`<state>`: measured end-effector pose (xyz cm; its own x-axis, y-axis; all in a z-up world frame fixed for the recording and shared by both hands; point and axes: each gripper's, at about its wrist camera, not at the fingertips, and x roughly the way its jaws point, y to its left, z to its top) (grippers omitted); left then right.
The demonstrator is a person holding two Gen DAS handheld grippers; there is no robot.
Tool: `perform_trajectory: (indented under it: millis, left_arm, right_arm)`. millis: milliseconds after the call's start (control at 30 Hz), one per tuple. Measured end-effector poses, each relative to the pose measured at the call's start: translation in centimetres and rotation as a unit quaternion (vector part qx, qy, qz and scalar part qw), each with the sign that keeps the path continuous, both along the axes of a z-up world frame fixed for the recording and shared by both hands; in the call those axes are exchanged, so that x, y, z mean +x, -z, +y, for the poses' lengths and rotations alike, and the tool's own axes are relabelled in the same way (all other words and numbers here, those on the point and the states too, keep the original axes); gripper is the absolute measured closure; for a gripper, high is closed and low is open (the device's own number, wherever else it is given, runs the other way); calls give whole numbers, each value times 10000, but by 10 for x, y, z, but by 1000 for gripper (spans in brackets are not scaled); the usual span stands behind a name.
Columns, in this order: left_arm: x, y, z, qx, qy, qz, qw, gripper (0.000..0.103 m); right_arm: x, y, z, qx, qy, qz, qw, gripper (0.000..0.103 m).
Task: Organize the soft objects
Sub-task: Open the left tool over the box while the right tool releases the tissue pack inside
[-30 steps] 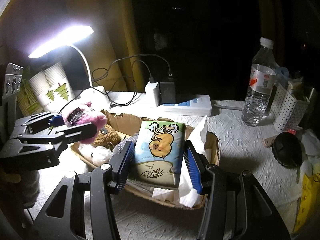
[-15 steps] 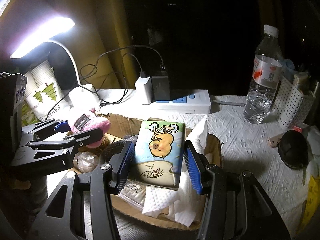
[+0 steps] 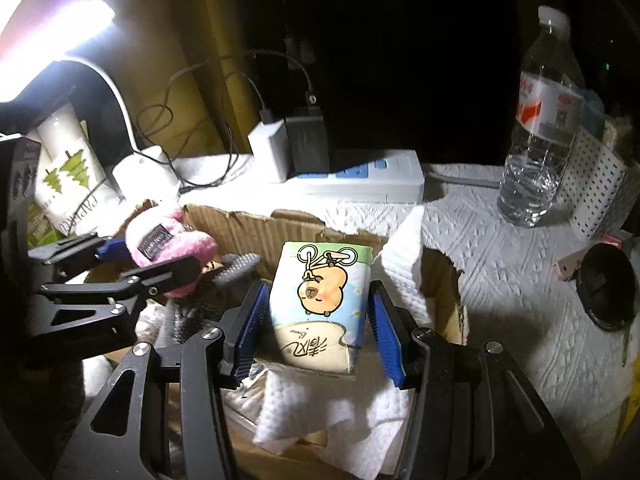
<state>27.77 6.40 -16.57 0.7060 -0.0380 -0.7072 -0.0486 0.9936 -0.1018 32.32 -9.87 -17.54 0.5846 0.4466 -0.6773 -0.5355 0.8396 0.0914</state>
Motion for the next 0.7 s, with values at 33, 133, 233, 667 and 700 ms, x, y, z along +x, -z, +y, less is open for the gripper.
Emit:
perform_trajectory:
  millis: [33, 133, 233, 667, 700]
  left_arm:
    - [1, 1, -1, 33, 3, 6, 10000, 44]
    - [3, 3, -5, 131, 67, 50, 9999, 44]
    - [5, 4, -8, 85, 161, 110, 9998, 44]
    - [-1, 0, -10, 127, 174, 209, 9995, 34]
    - [-2, -2, -11, 129, 169, 189, 9996, 33]
  right_arm:
    - [1, 1, 0, -10, 1, 11, 10000, 49]
    - [1, 2, 2, -113, 7, -45, 9999, 49]
    - [1, 3, 4, -235, 38, -73, 9997, 49]
    - [2, 2, 7, -407, 107, 2, 9991, 49]
    - [1, 2, 7, -397, 104, 21, 9992, 49]
